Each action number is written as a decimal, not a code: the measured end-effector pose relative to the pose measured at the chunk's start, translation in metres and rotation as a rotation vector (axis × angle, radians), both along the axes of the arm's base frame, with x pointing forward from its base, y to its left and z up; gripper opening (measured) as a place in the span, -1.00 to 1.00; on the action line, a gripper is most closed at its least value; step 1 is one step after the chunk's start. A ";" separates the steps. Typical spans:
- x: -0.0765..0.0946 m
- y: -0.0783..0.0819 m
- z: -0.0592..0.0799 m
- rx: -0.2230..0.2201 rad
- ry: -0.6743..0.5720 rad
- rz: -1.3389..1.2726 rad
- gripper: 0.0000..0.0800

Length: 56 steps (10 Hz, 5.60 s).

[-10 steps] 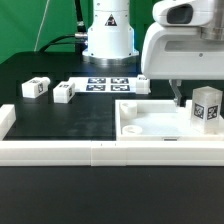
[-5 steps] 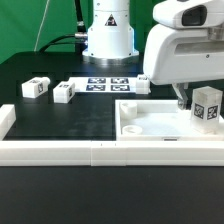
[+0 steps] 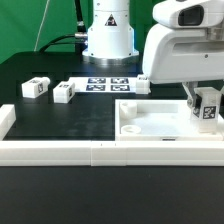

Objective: Assemble one leg

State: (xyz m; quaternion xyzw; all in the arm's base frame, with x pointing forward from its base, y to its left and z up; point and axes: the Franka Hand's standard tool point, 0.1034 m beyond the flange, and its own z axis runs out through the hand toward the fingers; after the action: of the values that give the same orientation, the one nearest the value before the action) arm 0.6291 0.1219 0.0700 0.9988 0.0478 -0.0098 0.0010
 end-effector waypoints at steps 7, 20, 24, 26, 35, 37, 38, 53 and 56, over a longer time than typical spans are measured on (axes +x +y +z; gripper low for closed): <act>0.001 -0.001 -0.001 0.022 -0.021 -0.895 -0.27; -0.001 0.005 -0.002 0.032 -0.032 -0.792 0.62; -0.001 0.003 -0.003 0.031 -0.039 -0.406 0.62; -0.001 0.003 -0.003 0.030 -0.042 -0.251 0.62; -0.001 0.002 -0.004 0.025 -0.049 -0.028 -0.27; -0.001 0.001 -0.004 0.028 -0.048 -0.071 -0.27; -0.001 0.001 -0.004 0.031 -0.047 -0.176 -0.27; 0.000 -0.001 -0.004 0.062 0.004 -1.621 -0.27; 0.000 0.000 -0.004 0.070 0.019 -1.727 -0.27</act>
Offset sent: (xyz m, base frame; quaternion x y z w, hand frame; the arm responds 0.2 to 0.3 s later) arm -0.0066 -0.0029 -0.0034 0.0030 0.0119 0.2285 0.9735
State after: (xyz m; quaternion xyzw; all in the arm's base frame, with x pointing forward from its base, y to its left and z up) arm 0.6293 0.1221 0.0658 0.6848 -0.7276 -0.0139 -0.0377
